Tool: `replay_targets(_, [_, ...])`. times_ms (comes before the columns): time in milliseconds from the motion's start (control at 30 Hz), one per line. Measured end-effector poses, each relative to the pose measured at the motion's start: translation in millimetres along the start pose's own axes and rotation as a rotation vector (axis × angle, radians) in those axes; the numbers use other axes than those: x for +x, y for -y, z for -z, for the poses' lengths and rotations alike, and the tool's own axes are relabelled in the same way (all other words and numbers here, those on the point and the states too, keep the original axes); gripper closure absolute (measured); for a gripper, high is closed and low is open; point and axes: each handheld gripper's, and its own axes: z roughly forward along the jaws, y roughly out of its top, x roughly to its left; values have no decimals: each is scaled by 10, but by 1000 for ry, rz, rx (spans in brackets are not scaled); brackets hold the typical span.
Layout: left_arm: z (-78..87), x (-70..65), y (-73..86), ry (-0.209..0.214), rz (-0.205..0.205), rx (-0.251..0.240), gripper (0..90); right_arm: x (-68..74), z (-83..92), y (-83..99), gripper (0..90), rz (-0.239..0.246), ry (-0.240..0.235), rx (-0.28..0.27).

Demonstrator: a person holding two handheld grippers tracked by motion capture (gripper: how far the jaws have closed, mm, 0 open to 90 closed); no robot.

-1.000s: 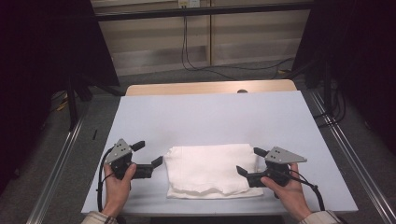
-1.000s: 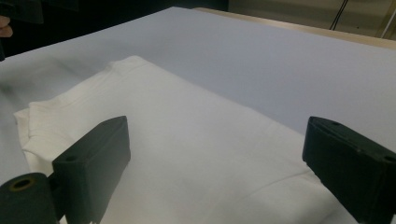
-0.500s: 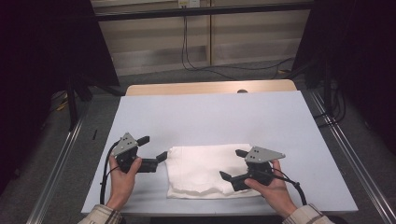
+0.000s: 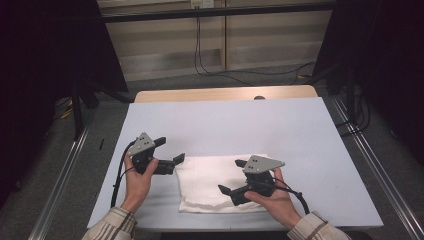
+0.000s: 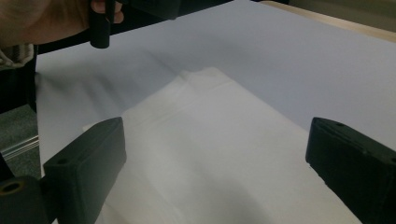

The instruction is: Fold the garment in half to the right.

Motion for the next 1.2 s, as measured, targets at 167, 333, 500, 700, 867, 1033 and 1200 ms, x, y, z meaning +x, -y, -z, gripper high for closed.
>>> replay_targets(167, [-21, -45, 39, 11, -15, 21, 45, 72, -124, -41, 56, 0, -20, 12])
replay_targets(333, [2, -18, 77, 4, -6, 25, 44, 161, -235, -84, 59, 10, -37, 19])
replay_targets(500, [30, 4, 75, -9, -1, 10, 45, 275, -395, -133, 61, 20, -80, 78])
replay_targets(700, [30, 20, 90, -9, -7, 19, 45, 346, -524, -199, 59, 62, -93, 141])
replay_targets(867, [37, 41, 129, -24, 10, 18, 45, 407, -615, -179, 73, 55, -131, 179])
replay_targets(1033, [47, 50, 120, -33, 24, -2, 44, 480, -715, -172, 91, 44, -185, 218])
replay_targets(1200, [37, 36, 128, -28, 19, 8, 44, 571, -835, -170, 151, 49, -215, 308])
